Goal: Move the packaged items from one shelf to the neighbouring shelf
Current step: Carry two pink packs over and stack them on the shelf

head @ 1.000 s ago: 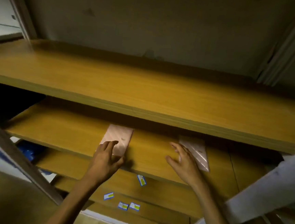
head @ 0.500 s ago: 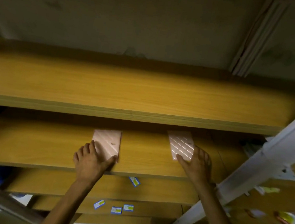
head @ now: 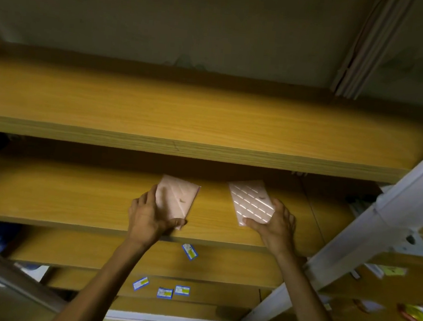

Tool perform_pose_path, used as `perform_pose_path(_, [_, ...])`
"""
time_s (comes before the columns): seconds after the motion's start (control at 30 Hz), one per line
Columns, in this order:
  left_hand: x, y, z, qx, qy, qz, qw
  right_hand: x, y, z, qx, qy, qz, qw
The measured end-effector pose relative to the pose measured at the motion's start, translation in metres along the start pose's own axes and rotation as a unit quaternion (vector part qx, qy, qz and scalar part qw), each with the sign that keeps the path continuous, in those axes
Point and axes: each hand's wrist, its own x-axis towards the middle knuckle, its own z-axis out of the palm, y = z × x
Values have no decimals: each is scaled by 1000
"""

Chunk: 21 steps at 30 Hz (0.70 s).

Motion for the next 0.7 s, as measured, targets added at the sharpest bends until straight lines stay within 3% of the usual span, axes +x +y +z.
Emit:
perform_pose_path(0.23, [-8,13,9,-70,-8,20,997,-2,-7,1,137,-1,-13,991])
perform_pose_path(0.7, [-2,14,-4,-102,-18,-20,994,2,-3,-8,241,-29,0,970])
